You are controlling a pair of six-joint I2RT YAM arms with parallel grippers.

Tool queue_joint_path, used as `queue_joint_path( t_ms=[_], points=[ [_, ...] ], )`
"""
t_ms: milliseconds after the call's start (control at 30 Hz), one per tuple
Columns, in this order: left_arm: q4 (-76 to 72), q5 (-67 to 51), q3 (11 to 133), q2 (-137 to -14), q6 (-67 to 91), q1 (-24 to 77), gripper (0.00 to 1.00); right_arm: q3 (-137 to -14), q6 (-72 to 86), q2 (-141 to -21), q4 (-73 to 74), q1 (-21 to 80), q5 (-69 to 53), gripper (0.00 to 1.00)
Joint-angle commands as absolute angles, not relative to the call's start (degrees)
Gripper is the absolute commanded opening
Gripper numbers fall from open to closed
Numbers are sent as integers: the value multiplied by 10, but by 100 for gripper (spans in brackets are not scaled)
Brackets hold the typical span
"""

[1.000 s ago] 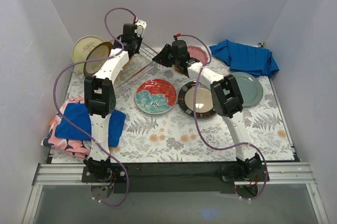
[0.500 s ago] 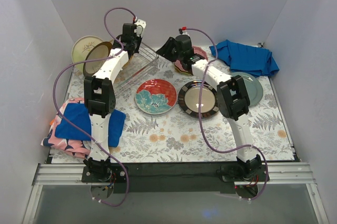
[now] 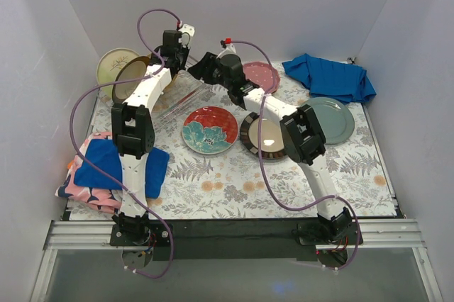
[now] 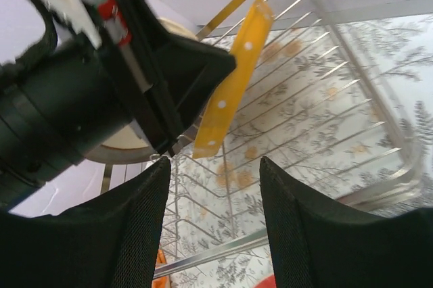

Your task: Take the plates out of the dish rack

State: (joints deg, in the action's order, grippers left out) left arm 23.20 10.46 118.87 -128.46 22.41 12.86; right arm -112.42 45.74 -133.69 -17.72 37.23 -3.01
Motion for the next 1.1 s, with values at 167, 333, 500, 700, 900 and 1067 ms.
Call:
queue_joint_path(
  t_ms=[167,333,500,700,900,1067],
  points=[
    [214,118,1192,-1206,221,100,0,-1166,448,-1397,-300,405,-3,63],
    [212,113,1187,-1205,225,97,0,-1200,461,-1426,-318,417,20,66],
    [211,91,1179,-1201,225,96,0,-1180,455,-1420,-308,419,57,66],
    [231,1,1174,-1212,219,99,19,-1114,418,-1352,-317,411,62,64],
    [284,-29,1202,-1249,290,104,28,-973,383,-1242,-353,400,74,63],
    [232,-70,1131,-1236,353,119,44,-883,356,-1155,-386,390,95,63]
  ],
)
